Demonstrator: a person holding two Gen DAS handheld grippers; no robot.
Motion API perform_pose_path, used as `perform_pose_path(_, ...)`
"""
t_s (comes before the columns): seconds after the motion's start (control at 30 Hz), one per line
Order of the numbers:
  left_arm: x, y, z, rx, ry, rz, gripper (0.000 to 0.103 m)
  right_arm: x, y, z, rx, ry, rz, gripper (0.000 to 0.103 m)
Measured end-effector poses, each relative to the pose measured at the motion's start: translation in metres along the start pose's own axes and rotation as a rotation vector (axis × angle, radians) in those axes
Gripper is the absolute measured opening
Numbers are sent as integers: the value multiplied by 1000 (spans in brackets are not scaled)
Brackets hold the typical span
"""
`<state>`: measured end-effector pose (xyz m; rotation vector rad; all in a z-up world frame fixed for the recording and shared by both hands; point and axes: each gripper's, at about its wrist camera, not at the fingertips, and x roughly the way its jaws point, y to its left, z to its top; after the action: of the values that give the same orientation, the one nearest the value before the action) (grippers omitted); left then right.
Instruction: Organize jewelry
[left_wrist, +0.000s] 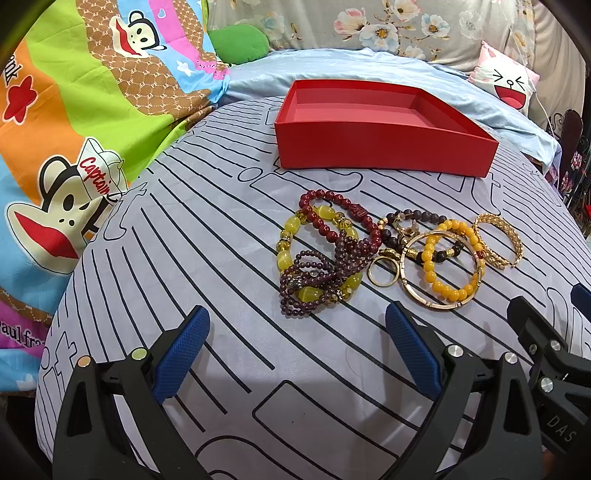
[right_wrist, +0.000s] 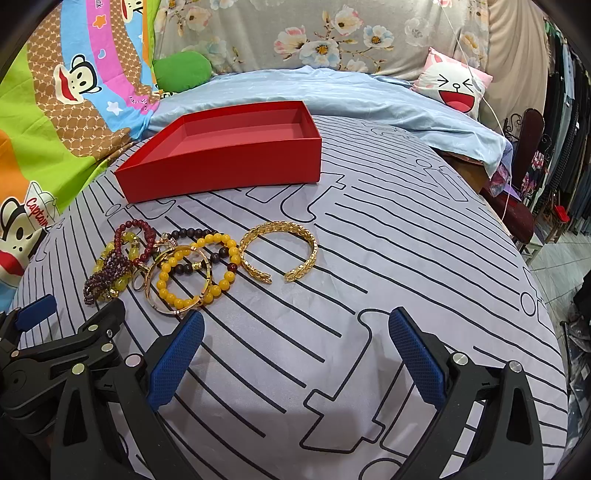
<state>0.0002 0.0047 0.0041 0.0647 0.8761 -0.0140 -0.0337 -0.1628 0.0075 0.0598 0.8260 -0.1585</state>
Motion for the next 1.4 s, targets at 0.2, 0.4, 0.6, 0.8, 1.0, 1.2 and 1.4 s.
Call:
perform_pose_path(0.2, 0, 0, 0, 0, -2, 0, 91, 0, 0, 0, 0, 0, 0, 97)
perform_pose_path(0.4, -2, -1, 1, 0, -8, 4, 91, 1, 0, 0, 0, 0, 0, 97)
perform_pose_path(0.6, -2, 6, 0, -34, -10, -19, 92, 0, -1, 0, 4, 5, 12, 97)
perform_pose_path(0.8, -2, 19, -2, -53, -3, -17, 92, -1, -2, 2, -6, 7, 7, 96)
perform_pose_path(1.0, 2, 33, 0, -68, 13, -8, 92, 4, -10, 8, 4, 27, 6, 96)
perform_pose_path(1.2, 7, 39, 8, -83, 12, -5, 92, 16, -24, 20, 44, 40, 0, 96)
perform_pose_path(1.4, 9, 30, 11, -47, 2, -6, 93, 32, -18, 29, 11, 60, 6, 96)
